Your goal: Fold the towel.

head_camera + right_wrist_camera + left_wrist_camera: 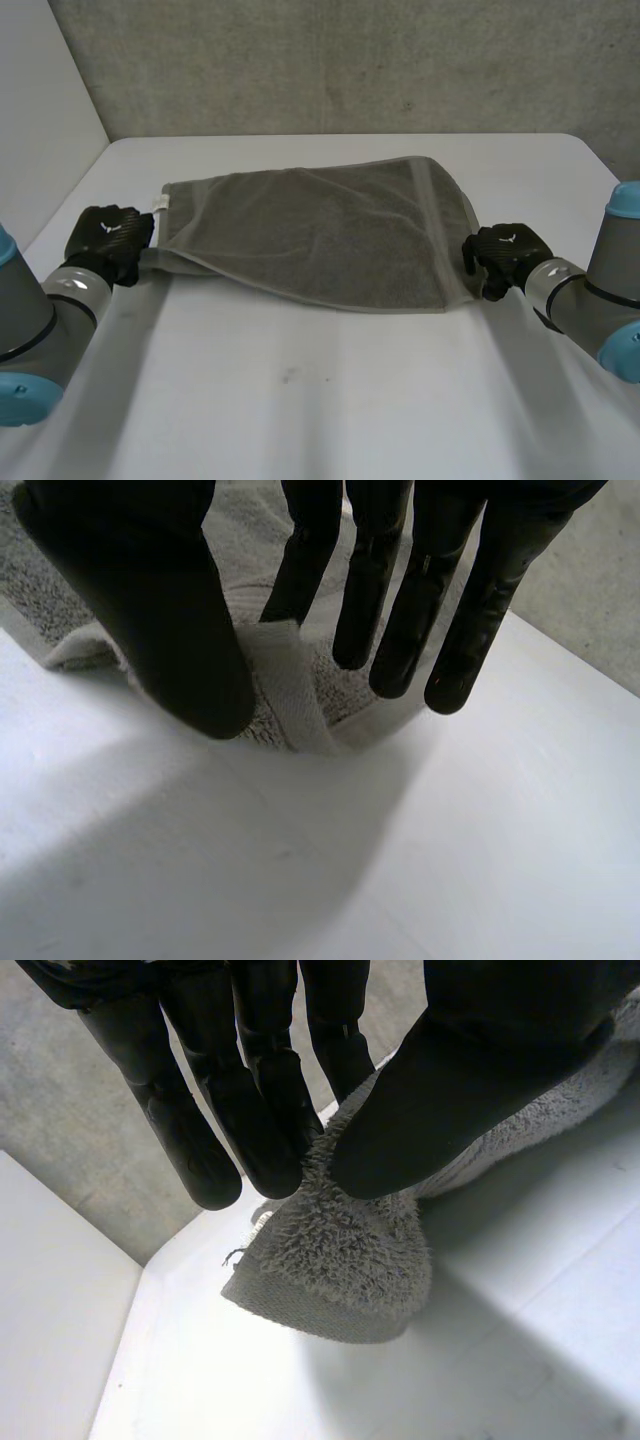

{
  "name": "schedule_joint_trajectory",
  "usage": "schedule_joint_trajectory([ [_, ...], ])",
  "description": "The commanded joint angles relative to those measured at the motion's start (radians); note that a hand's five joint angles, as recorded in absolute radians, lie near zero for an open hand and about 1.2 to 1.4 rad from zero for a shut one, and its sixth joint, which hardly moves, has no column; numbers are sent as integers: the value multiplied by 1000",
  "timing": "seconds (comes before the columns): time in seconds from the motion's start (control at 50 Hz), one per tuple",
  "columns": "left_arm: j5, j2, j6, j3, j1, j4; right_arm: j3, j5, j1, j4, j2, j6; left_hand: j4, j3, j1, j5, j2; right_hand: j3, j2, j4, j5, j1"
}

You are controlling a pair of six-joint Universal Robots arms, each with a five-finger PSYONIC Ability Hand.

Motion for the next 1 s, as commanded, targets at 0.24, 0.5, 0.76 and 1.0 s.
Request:
schedule_joint_trajectory([
  [0.24,1,0,-4,9,16,3,86,-26,0,-82,0,-154,180,180,229,204,180,-245,-241,-247,-272,-348],
  [0.5,1,-1,-4,12,30,3,111,-81,-15,-234,1,-189,180,180,229,204,180,426,430,423,399,323],
  [0.76,-1,0,-2,7,30,0,60,-97,-11,-281,-9,-5,180,180,229,204,180,576,580,574,549,473],
  [1.0,1,-3,-2,1,30,0,29,-86,6,-103,66,-142,180,180,229,204,180,-7,-3,-9,-34,-110],
])
